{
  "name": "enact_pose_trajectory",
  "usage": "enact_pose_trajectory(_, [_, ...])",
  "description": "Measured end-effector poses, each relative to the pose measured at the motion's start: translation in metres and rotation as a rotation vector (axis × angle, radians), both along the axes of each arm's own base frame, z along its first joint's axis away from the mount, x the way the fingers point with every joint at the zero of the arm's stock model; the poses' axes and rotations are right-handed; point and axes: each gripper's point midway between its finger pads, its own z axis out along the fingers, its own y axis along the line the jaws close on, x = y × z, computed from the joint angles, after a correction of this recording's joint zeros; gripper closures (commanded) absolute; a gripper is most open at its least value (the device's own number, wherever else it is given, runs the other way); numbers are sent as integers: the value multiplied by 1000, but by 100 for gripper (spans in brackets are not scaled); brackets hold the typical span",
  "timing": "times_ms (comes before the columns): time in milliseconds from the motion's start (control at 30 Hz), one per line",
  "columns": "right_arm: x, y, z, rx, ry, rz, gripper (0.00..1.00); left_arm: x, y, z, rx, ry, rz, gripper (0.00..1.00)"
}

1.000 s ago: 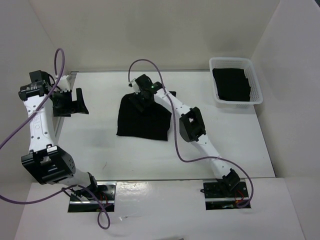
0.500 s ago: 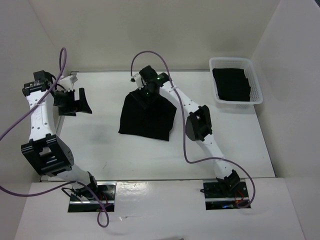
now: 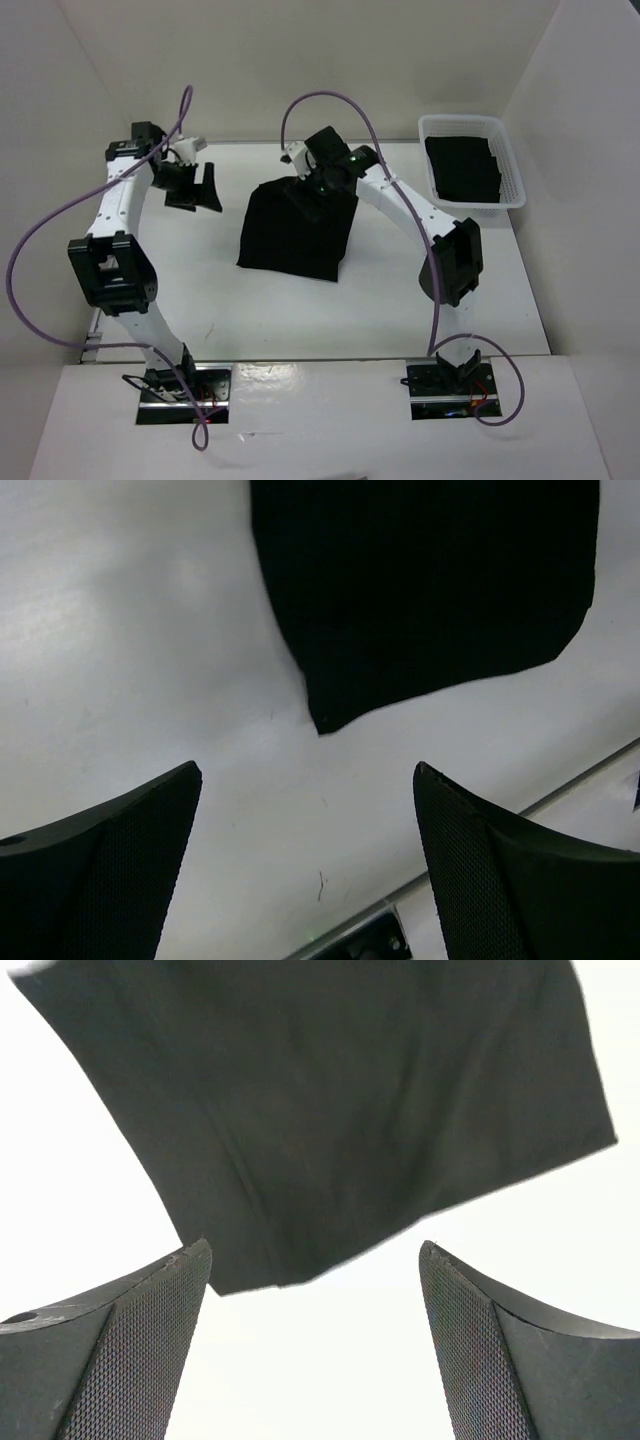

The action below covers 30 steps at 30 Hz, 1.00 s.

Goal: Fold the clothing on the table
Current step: Flatten the skirt out

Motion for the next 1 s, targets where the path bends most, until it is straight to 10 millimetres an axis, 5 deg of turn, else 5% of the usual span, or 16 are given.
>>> enact_pose_trajectory(133, [-18, -45, -46, -119, 62, -25, 12, 36, -31, 2, 13, -52, -65, 13])
enact_pose_trajectory(233, [-33, -81, -61, -176, 109, -45, 13, 67, -52, -3, 24, -86, -102, 16])
enact_pose_trajectory(433, [-25, -149, -15, -118, 35, -171, 14, 114, -84, -37, 96, -82, -138, 26])
enact_pose_trajectory(567, [-29, -194, 7, -72, -4, -273, 14, 134, -107, -59, 160, -82, -169, 47])
enact_pose_trajectory(633, [-35, -206, 9, -58, 0, -298, 14, 146, -119, -65, 188, -96, -182, 59])
enact_pose_trajectory(800, [-43, -216, -3, -40, 45, -312, 14, 184, -148, -57, 235, -222, -201, 58])
enact_pose_trajectory(1000, [-41, -227, -4, -6, 64, -340, 14, 185, -150, -66, 278, -217, -199, 53])
